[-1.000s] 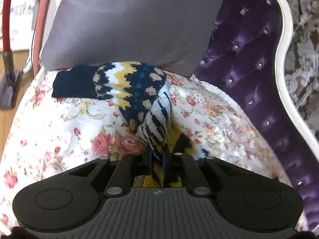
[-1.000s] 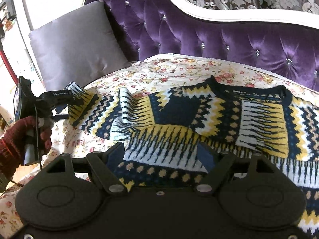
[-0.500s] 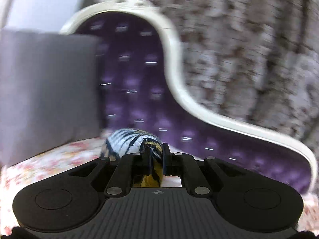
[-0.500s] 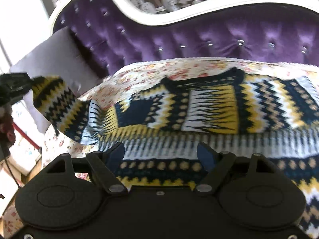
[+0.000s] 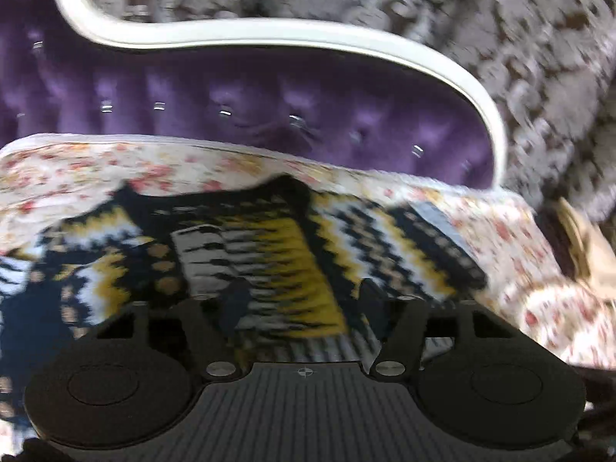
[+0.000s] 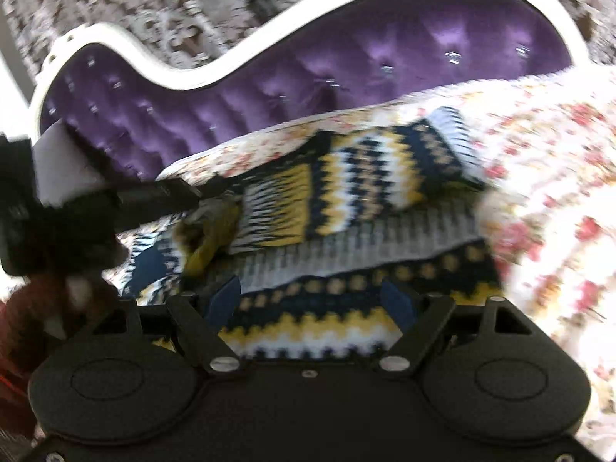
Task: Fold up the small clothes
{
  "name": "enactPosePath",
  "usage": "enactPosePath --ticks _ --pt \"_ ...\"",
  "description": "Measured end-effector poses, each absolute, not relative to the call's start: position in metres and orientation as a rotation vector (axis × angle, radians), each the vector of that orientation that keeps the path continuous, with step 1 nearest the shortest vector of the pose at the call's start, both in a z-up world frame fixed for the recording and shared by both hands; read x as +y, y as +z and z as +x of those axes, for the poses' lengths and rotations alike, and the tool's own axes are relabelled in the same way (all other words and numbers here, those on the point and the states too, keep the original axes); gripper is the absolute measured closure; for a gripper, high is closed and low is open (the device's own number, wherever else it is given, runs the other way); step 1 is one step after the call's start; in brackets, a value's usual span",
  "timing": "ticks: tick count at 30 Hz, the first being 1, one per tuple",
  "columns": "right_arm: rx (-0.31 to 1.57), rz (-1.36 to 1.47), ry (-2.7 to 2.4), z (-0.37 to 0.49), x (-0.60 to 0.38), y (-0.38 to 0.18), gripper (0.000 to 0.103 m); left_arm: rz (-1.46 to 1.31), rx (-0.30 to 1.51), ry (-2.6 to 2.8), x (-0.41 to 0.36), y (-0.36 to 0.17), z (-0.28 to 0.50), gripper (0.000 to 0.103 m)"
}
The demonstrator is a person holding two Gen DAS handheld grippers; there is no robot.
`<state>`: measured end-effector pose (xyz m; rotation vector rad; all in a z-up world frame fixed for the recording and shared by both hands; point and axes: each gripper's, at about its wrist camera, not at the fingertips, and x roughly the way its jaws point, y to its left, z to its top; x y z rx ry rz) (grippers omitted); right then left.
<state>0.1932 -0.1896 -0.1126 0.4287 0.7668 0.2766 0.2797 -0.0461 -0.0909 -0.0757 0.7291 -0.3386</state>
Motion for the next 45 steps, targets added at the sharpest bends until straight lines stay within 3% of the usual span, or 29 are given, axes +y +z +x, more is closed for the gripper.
enactPosePath --ticks 6,12,19,22,27,30,33,45 --pt "0.768 0.425 0.231 0.194 -0.200 -0.109 0.021 -0.077 0.636 -0.420 -0.040 -0.058 0.252 0.024" --pt "0.736 0.320 0.255 0.199 -0.179 -0.089 0.021 -0.066 0.530 -0.264 0.015 -0.034 0.221 0.024" --pt "0.659 0.073 0.364 0.207 -0.104 -0.063 0.021 -0.139 0.611 0.067 0.115 -0.059 0.228 0.024" --pt "0.600 -0.060 0.392 0.208 -0.064 -0.057 0.011 -0.208 0.633 0.175 0.153 -0.072 0.235 0.024" --pt "0.487 -0.287 0.445 0.210 0.000 -0.061 0.010 -0.294 0.670 0.263 0.190 -0.092 0.234 0.024" --pt "0.496 -0.363 0.512 0.223 0.034 -0.070 0.015 -0.356 0.686 0.265 0.205 -0.095 0.236 0.024" --pt "0.512 -0.401 0.567 0.234 0.062 -0.085 0.026 -0.345 0.679 0.280 0.212 -0.093 0.237 0.024" --pt "0.563 -0.506 0.560 0.250 0.104 -0.126 0.037 -0.282 0.752 0.285 0.206 -0.103 0.246 0.024"
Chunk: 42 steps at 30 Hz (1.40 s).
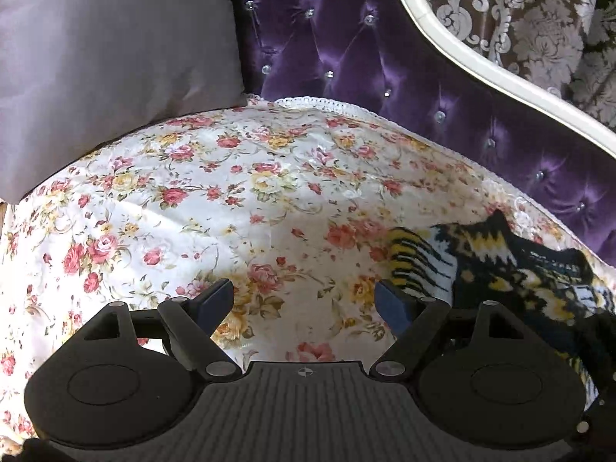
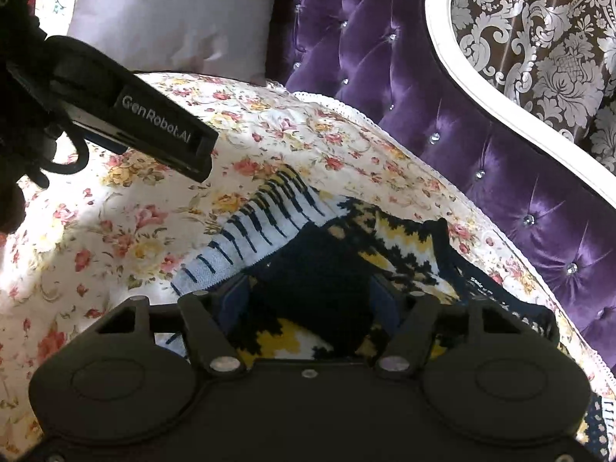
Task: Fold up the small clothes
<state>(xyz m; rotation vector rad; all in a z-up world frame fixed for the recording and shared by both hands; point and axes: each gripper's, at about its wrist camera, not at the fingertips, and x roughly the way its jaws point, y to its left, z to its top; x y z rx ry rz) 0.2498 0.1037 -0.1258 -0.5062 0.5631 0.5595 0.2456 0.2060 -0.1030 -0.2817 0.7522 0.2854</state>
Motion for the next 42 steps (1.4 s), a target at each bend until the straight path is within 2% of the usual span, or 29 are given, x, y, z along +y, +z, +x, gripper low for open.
enactPosePath --ticks 2,6,10,11,18,23,31,42 --pt "0.584 -0.487 0.577 0.252 0.103 -0.125 0.046 -0.278 0.767 0.287 0.206 -0.105 0.246 0.024" --pt "0.618 -0.439 0.616 0.254 0.101 -0.124 0.057 -0.254 0.789 0.295 0.205 -0.107 0.248 0.024" --pt "0.631 -0.384 0.650 0.254 0.098 -0.119 0.087 -0.243 0.791 0.292 0.204 -0.107 0.249 0.024" --pt "0.624 -0.371 0.647 0.254 0.096 -0.116 0.089 -0.236 0.792 0.292 0.204 -0.107 0.249 0.024" --pt "0.555 -0.241 0.568 0.263 0.054 -0.080 0.091 -0.190 0.794 0.291 0.200 -0.107 0.250 0.024" --pt "0.580 -0.139 0.443 0.282 -0.003 -0.070 0.091 -0.156 0.800 0.280 0.194 -0.108 0.251 0.024" --pt "0.699 0.009 0.242 0.307 -0.087 -0.102 0.091 -0.121 0.806 0.270 0.186 -0.110 0.253 0.024" --pt "0.771 0.085 0.148 0.312 -0.131 -0.128 0.089 -0.103 0.832 0.255 0.182 -0.114 0.257 0.024"
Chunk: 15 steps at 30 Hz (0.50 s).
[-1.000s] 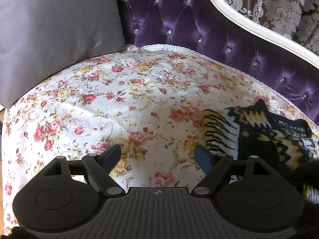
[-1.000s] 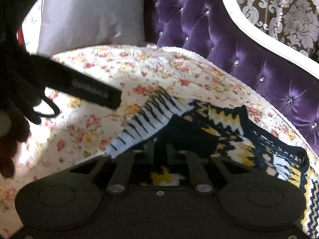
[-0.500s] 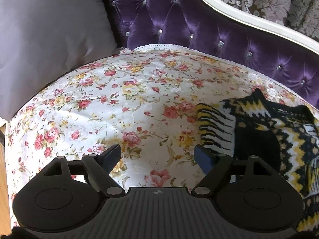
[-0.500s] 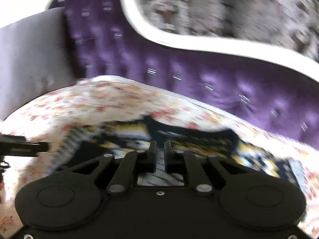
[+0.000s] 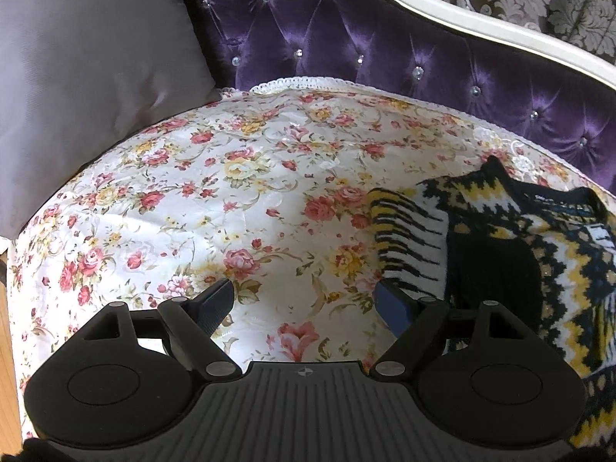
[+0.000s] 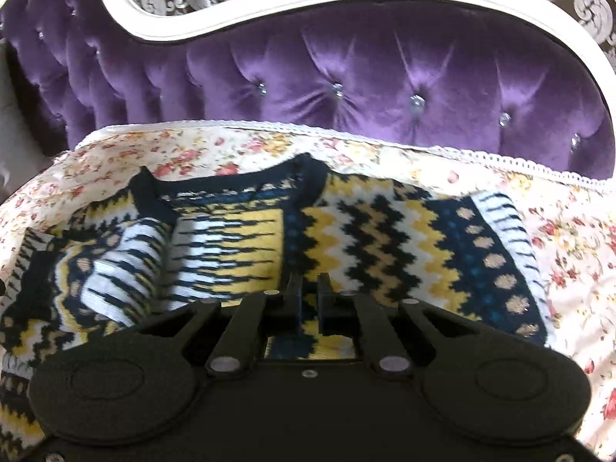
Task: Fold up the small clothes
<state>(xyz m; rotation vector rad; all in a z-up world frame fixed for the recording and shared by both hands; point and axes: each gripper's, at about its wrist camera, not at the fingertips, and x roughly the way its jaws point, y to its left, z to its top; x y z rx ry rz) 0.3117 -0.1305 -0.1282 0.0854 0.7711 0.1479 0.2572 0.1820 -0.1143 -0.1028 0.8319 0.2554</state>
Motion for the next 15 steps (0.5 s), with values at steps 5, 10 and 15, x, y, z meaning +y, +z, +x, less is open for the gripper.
enactPosePath --ticks 5,10,15 --pt "0.699 0.143 0.150 0.302 -0.146 -0.115 0.063 -0.159 0.901 0.244 0.186 -0.125 0.264 0.024" --pt "0.611 0.160 0.174 0.297 -0.154 -0.108 0.024 -0.138 0.890 0.271 0.180 -0.127 0.264 0.023" --pt "0.603 0.089 0.253 0.297 -0.136 -0.106 0.023 -0.152 0.883 0.294 0.179 -0.128 0.262 0.023"
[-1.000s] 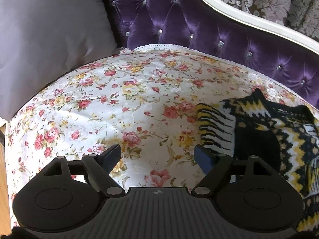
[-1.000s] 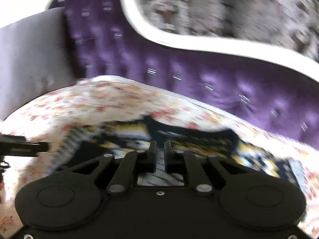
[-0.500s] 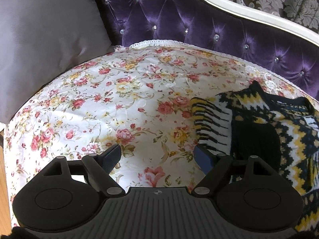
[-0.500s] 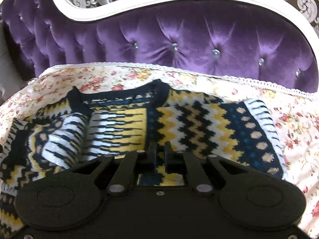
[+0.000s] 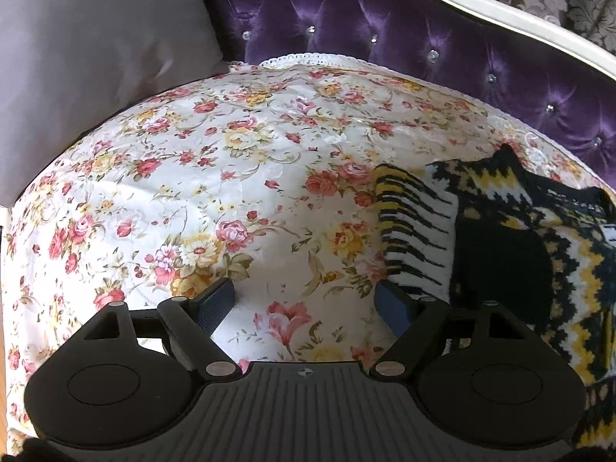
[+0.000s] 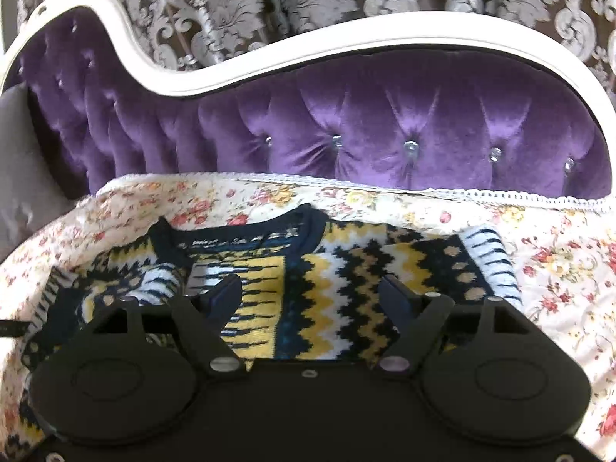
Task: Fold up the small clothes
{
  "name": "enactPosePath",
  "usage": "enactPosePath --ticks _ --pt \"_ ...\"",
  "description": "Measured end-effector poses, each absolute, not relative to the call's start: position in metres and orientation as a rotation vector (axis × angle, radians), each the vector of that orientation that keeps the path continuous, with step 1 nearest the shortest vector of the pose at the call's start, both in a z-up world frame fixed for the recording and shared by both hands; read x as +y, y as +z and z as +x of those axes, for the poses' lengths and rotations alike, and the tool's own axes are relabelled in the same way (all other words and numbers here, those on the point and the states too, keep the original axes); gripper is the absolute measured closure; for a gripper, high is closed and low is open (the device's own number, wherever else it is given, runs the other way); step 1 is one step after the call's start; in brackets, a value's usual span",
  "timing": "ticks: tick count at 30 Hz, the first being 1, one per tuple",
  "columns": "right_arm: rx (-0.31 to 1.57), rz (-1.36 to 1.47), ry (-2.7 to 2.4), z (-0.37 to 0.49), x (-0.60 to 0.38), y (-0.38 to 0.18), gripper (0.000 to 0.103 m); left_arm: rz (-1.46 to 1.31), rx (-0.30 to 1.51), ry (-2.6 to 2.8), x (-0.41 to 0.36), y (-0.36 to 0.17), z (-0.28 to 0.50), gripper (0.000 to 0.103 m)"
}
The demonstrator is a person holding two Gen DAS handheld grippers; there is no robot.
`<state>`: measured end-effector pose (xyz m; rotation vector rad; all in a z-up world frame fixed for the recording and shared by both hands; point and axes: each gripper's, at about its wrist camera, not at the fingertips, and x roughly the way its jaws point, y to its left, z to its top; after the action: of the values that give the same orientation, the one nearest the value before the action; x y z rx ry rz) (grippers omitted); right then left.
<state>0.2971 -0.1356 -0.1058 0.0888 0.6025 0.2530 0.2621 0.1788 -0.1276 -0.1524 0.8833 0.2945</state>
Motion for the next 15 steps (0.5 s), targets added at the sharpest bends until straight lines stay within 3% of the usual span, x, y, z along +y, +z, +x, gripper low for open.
enactPosePath --ticks 7,11,12,13,14,15 --pt "0.414 -0.331 0.492 0.254 -0.037 -0.094 0.020 -0.215 0.863 0.347 0.191 -0.121 0.263 0.029" --pt "0.431 -0.576 0.527 0.257 0.013 -0.118 0.021 -0.203 0.862 0.361 0.191 -0.121 0.262 0.029" --pt "0.461 -0.613 0.535 0.263 0.021 -0.126 0.027 -0.203 0.858 0.355 0.190 -0.120 0.263 0.029" --pt "0.484 -0.614 0.545 0.266 0.023 -0.131 0.054 -0.202 0.851 0.351 0.189 -0.119 0.262 0.029" --pt "0.512 -0.573 0.547 0.272 0.021 -0.130 0.086 -0.195 0.845 0.348 0.189 -0.118 0.262 0.029" --pt "0.536 -0.501 0.541 0.277 0.014 -0.125 0.085 -0.185 0.842 0.345 0.187 -0.118 0.262 0.029"
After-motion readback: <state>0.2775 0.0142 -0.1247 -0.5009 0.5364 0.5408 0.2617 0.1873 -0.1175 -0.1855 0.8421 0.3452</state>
